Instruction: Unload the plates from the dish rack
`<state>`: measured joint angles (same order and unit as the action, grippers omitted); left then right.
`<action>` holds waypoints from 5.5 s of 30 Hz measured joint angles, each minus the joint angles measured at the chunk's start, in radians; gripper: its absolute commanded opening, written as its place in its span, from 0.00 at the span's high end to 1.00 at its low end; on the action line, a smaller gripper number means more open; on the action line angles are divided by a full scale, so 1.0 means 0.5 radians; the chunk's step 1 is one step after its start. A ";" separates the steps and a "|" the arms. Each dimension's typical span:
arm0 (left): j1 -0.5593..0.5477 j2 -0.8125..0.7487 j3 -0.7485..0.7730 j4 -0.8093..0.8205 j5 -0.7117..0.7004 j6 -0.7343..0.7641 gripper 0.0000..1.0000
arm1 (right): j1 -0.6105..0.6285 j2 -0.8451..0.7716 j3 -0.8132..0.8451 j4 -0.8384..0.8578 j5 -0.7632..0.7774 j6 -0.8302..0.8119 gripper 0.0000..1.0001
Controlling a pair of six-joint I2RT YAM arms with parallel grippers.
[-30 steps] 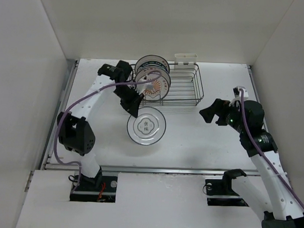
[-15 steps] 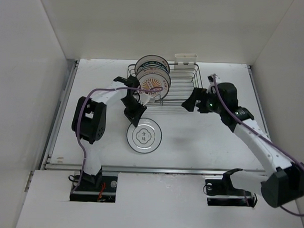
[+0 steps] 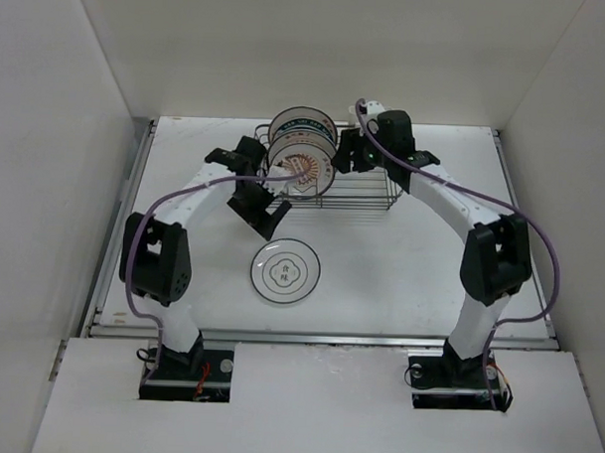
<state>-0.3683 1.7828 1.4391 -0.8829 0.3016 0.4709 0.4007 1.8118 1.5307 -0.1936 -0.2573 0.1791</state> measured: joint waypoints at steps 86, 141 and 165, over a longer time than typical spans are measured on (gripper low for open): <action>0.427 0.812 1.176 0.261 -0.268 -0.970 1.00 | 0.588 -0.092 -1.049 0.256 -0.303 0.640 0.40; 0.057 0.565 1.262 0.299 -0.146 0.013 0.80 | 0.336 -0.889 -0.712 -0.434 0.312 0.209 0.00; 0.017 -0.076 1.015 0.597 -0.436 -0.192 1.00 | 0.336 -0.890 -0.779 -0.437 0.313 0.226 0.00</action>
<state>-0.3599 1.7451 1.9469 -0.5846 0.0834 0.3748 0.5686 1.3670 1.1412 -0.4122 -0.1009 0.2920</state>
